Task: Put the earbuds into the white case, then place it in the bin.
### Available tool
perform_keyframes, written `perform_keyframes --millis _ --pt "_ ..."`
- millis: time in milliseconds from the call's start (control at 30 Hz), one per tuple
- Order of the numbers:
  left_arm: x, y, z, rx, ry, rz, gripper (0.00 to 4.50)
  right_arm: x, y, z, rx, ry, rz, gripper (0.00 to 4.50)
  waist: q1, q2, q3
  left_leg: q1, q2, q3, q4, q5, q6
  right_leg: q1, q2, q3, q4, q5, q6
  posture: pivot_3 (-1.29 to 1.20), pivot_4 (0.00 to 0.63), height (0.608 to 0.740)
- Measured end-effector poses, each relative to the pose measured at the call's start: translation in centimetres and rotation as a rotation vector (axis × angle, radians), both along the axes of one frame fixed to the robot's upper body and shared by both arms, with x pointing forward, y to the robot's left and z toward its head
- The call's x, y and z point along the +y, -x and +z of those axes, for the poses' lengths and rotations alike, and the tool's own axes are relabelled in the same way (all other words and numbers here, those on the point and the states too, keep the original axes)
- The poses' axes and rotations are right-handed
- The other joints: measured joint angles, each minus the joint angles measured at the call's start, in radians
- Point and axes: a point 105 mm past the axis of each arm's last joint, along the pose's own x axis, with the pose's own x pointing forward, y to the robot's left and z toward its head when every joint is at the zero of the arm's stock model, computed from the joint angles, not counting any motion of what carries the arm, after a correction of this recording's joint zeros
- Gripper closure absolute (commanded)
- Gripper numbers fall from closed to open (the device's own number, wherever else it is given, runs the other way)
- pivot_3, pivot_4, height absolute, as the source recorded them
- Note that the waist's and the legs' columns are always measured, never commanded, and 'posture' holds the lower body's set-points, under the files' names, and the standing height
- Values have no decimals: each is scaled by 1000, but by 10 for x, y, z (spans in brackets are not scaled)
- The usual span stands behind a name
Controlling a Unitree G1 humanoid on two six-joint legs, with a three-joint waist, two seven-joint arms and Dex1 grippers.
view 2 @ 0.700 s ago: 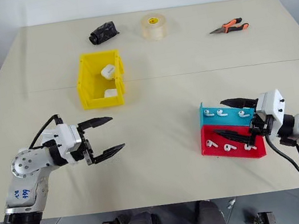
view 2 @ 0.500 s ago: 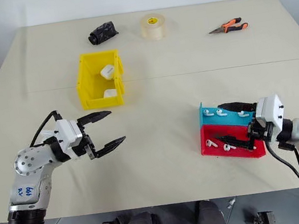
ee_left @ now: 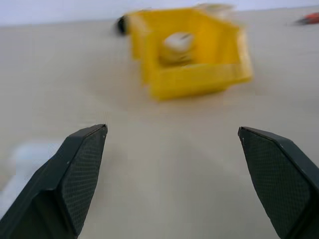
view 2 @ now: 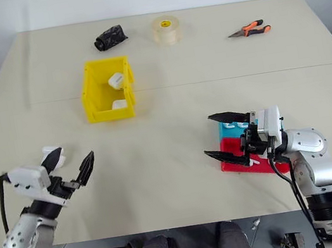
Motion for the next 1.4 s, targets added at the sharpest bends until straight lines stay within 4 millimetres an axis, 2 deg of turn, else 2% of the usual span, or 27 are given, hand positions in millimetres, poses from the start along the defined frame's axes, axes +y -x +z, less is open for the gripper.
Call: perform_keyframes --millis 200,433,567,667,733,833,1033,1233,1400 --pt "22 26 -4 30 35 181 23 4 2 -2 -14 -22 55 0 10 -1 0 0 0 1 0 0 0 0 0 0 0 0 0 0 150 740" --pt "22 46 5 77 39 196 23 1 -9 -5 7 -21 50 0 8 -1 0 0 0 1 0 0 0 0 0 0 -1 0 0 0 150 740" --pt "33 55 7 254 -12 99 23 1 -10 -8 32 -23 52 0 6 0 0 0 0 1 0 0 0 0 0 1 -1 0 0 0 150 740" --pt "61 58 9 429 -76 88 23 4 -11 -7 30 -31 61 0 7 0 0 0 1 1 0 0 0 -1 1 1 -1 -1 -1 0 150 740" --pt "78 57 15 492 -104 123 23 5 -11 -6 27 -36 65 0 7 0 0 1 0 2 -1 0 0 -1 1 2 -1 -1 -1 0 150 740" --pt "89 51 21 555 -70 159 23 6 -12 -5 22 -36 72 0 9 0 0 1 0 2 -1 0 0 -1 1 2 -1 -1 -1 0 150 740" --pt "95 39 36 771 -123 150 23 5 -11 -7 26 -35 72 0 3 0 0 2 0 4 -4 0 -1 -1 2 3 -1 -1 -1 0 150 740" --pt "105 28 49 903 -139 140 23 3 -12 -9 27 -35 68 0 -11 0 1 11 0 10 -15 1 -3 -2 3 9 -1 -1 -1 0 150 740" --pt "108 18 47 964 -113 118 23 3 -13 -8 14 -36 65 0 -23 0 1 12 1 13 -16 1 -4 -2 4 11 0 -1 -2 0 150 740"
